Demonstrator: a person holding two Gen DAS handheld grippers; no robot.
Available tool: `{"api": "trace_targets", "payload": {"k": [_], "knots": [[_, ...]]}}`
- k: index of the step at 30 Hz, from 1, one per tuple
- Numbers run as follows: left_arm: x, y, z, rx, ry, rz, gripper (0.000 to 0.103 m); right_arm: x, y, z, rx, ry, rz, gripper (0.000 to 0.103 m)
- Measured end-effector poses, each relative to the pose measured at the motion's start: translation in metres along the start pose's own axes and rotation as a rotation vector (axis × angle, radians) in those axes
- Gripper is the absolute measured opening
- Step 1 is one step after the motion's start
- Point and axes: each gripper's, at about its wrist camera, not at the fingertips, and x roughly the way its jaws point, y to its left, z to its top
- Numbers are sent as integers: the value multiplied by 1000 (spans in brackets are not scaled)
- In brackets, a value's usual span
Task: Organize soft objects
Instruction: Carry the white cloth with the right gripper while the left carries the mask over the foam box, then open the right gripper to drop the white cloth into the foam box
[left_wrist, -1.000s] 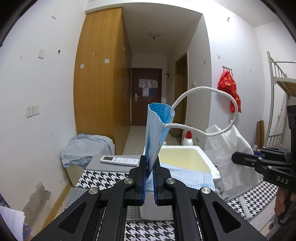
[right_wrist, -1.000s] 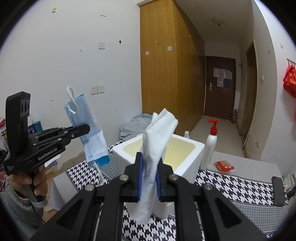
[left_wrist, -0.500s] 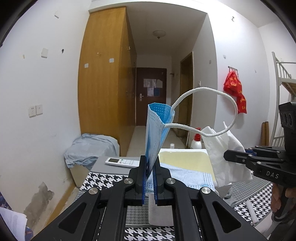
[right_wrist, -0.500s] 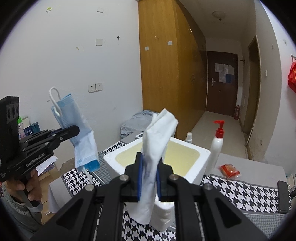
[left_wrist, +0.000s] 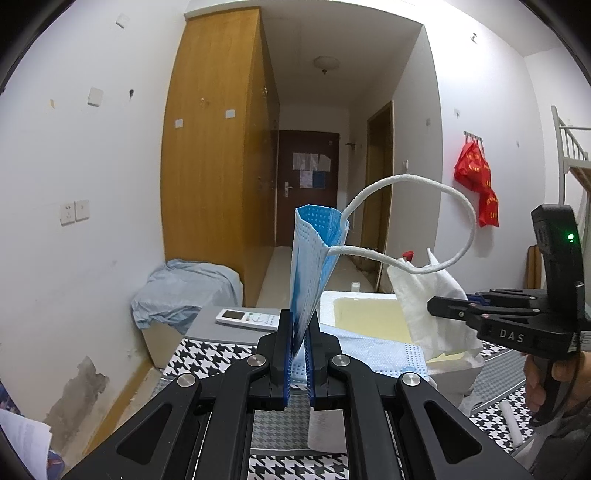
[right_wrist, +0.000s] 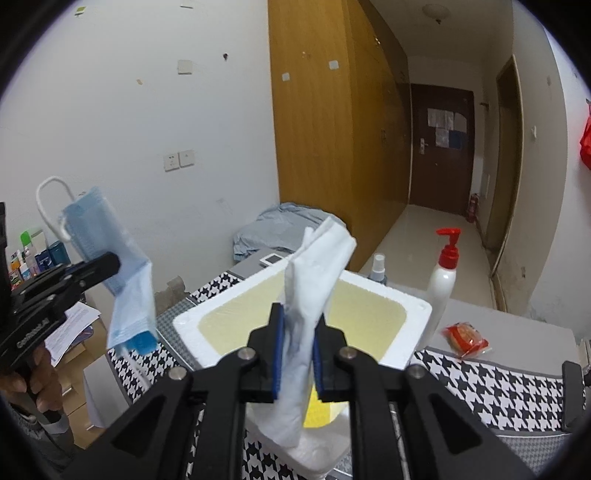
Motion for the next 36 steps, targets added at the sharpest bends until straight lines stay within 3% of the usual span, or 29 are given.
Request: {"api": "trace_targets", "payload": {"k": [1, 3, 5, 9, 18, 36], "knots": [[1, 1, 0, -2, 1, -1, 6, 0, -1, 0, 8, 2, 7, 61], [2, 2, 0, -6, 4, -1, 6, -2, -1, 1, 15, -7, 32, 84], [4, 3, -1, -10, 5, -3, 6, -7, 0, 1, 9, -31, 29, 85], [7, 4, 0, -19, 6, -6, 6, -16, -3, -1, 29, -56, 39, 99], [18, -7, 6, -13, 17, -44, 6, -32, -14, -12, 39, -66, 21, 99], [65, -47, 15, 20, 76, -167, 6, -76, -46, -49, 44, -80, -147, 100]]}}
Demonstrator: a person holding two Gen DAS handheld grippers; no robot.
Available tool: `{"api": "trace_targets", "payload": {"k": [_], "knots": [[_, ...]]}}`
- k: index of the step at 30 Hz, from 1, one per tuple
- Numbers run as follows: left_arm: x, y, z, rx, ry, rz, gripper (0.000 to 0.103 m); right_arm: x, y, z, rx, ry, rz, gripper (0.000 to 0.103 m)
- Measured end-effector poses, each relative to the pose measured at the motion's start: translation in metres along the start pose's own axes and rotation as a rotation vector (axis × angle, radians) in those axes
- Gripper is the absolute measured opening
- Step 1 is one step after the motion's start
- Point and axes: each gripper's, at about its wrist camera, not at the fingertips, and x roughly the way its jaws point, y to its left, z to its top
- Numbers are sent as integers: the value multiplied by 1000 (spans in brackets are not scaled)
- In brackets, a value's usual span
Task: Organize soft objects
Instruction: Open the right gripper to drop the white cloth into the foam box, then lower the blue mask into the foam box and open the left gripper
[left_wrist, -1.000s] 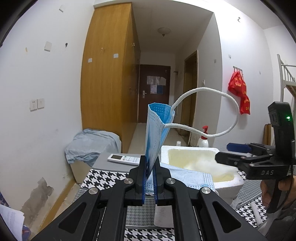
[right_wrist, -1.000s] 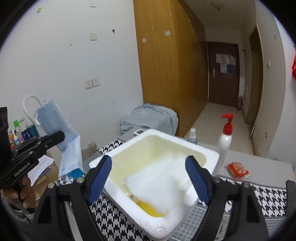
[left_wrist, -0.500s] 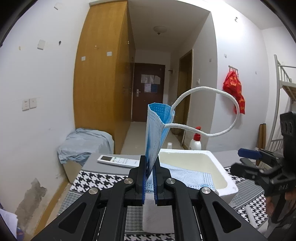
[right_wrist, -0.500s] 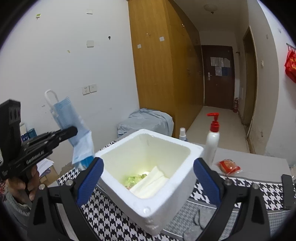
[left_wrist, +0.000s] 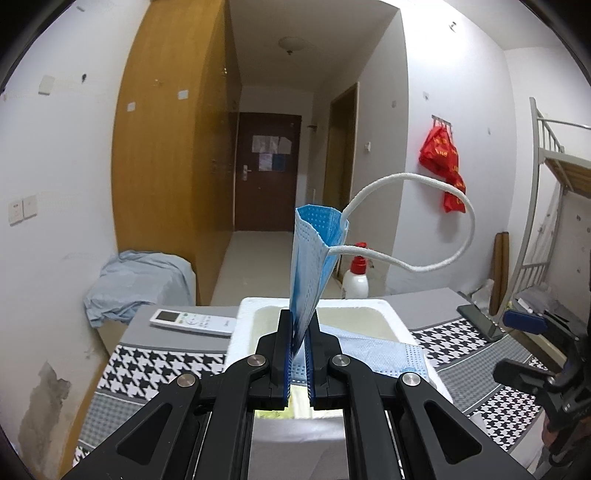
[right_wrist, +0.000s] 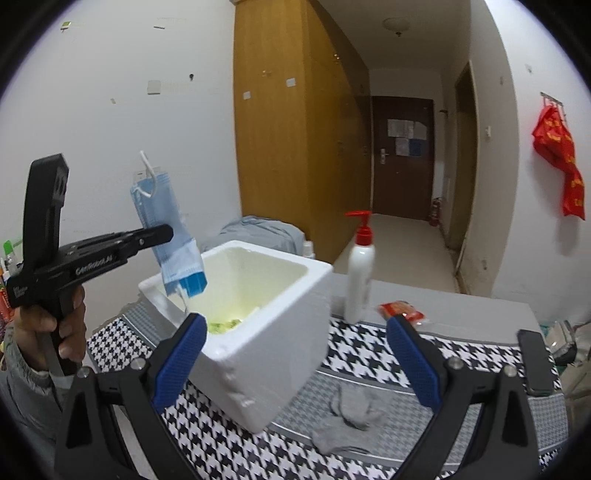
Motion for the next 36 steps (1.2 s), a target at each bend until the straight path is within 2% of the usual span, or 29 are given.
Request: {"api": "trace_targets", "payload": {"k": [11, 19, 20, 22, 24, 25, 29, 36], "knots": [[24, -18, 5, 36, 29, -14, 6, -10, -18, -20, 41, 16, -32, 100], [40, -24, 6, 40, 55, 32, 9, -13, -26, -29, 57, 25, -44, 100], [41, -24, 6, 39, 61, 33, 13, -14, -27, -30, 59, 26, -45, 100], [43, -24, 5, 32, 68, 48, 33, -14, -29, -31, 64, 28, -44, 100], [42, -25, 5, 32, 56, 76, 81, -14, -29, -31, 66, 28, -47, 100], [39, -25, 5, 32, 40, 91, 86, -15, -30, -31, 64, 27, -46, 100], [32, -29, 5, 57, 8, 116, 102, -16, -29, -31, 64, 21, -42, 100], [23, -30, 7, 78, -21, 121, 102, -17, -26, -30, 56, 19, -35, 100]]}}
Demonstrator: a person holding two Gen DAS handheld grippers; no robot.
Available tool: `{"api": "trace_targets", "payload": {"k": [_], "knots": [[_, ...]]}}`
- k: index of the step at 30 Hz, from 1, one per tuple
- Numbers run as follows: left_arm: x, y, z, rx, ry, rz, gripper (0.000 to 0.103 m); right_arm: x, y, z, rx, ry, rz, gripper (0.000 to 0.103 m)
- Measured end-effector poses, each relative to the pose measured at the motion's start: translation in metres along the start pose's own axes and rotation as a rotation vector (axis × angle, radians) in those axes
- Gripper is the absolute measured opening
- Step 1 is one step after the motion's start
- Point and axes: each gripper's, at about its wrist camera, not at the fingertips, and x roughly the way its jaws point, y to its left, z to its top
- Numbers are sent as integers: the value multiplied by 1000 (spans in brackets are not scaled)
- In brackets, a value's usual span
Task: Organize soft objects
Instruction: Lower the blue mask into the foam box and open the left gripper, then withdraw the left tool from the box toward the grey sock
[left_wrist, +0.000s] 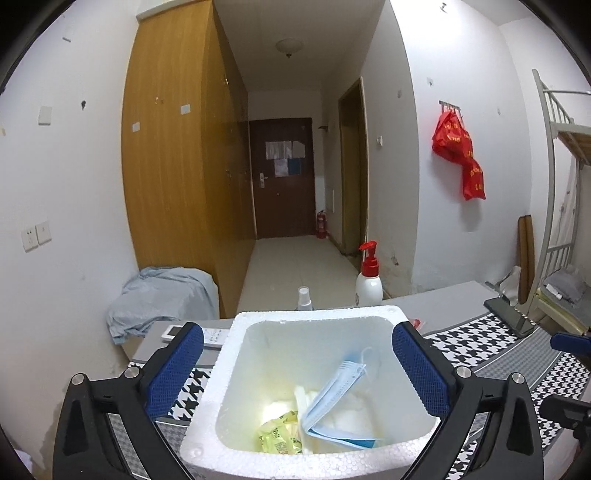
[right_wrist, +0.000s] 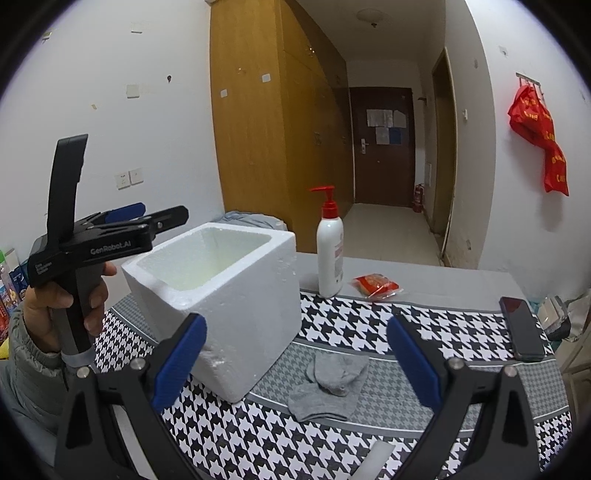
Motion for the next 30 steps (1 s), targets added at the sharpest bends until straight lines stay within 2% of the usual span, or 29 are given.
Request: {"api": "trace_targets", "payload": {"k": [14, 30], "knots": [[-22, 5, -1, -5, -41, 36, 102, -9, 9, 4, -15, -17, 9, 100], [-78, 13, -11, -15, -86, 50, 102, -42, 34, 1, -39, -62, 27, 100]]}}
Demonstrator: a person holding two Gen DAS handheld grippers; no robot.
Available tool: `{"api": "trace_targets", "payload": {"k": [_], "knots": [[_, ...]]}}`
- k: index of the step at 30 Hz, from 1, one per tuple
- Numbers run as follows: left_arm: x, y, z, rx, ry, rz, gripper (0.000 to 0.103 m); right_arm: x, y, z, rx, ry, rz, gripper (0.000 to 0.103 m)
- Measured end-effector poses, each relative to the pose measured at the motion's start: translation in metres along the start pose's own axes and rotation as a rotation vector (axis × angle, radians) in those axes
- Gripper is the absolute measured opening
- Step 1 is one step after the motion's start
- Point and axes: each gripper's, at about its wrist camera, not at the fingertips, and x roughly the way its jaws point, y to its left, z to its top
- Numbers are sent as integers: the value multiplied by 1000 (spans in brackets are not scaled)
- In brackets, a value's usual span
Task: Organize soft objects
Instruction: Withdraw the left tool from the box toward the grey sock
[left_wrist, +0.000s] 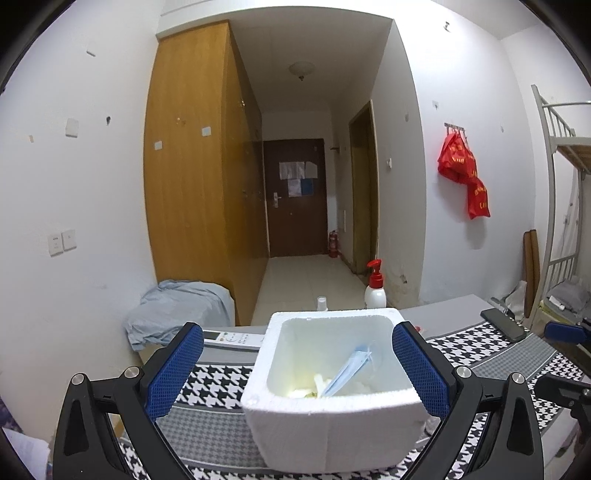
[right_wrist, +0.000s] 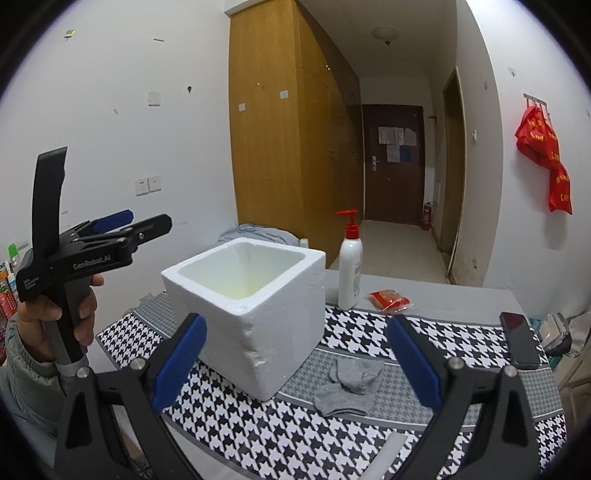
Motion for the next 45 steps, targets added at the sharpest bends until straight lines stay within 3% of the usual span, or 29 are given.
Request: {"api": "trace_targets", "payload": {"k": [9, 19, 32, 45], "knots": [[-43, -4, -12, 5, -24, -21, 102, -20, 16, -12, -19, -11, -12, 100], [-66, -10, -30, -2, -22, -45, 102, -44, 24, -24, -18, -46, -22, 100], [-59, -35, -65, 15, -33, -116, 102, -46, 10, -61, 9, -36, -96, 100], [-31, -68, -103, 35, 31, -210, 102, -37, -14, -94, 95, 30, -142, 100]]}}
